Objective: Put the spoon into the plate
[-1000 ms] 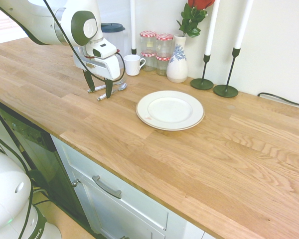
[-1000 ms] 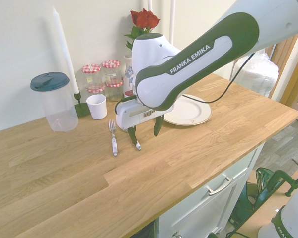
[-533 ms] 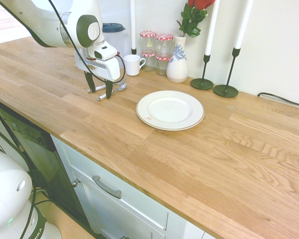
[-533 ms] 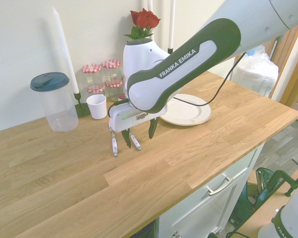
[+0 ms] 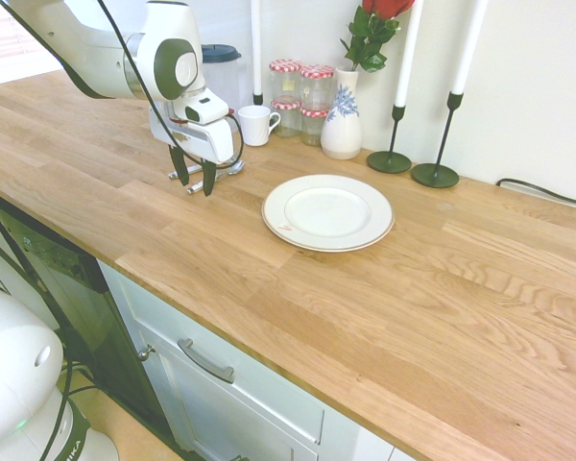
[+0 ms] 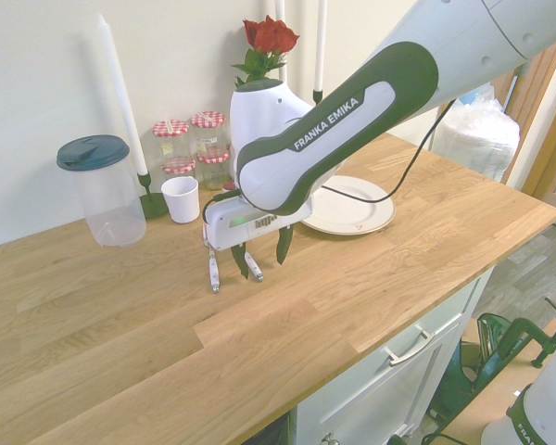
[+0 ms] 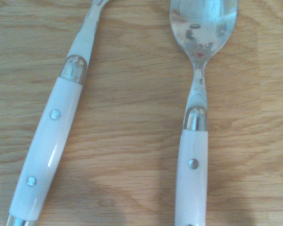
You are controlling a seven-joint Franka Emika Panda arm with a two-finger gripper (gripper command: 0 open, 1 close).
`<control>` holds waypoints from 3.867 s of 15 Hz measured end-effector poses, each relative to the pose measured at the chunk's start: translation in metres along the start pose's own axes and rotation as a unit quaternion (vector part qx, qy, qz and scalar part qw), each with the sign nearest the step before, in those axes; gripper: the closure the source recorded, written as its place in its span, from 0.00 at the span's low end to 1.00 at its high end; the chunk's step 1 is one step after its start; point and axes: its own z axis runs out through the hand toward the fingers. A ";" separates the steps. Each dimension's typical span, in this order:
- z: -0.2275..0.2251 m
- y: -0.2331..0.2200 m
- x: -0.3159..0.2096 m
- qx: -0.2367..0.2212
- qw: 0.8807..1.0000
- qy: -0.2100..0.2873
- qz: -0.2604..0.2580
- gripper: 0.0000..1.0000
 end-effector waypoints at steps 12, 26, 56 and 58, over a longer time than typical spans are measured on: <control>0.005 -0.014 0.008 0.005 1.000 -0.001 0.014 1.00; -0.117 -0.008 0.041 0.062 0.997 0.036 0.037 1.00; -0.033 0.171 0.226 0.022 0.997 0.015 0.078 1.00; -0.030 0.171 0.226 0.021 0.997 0.013 0.077 1.00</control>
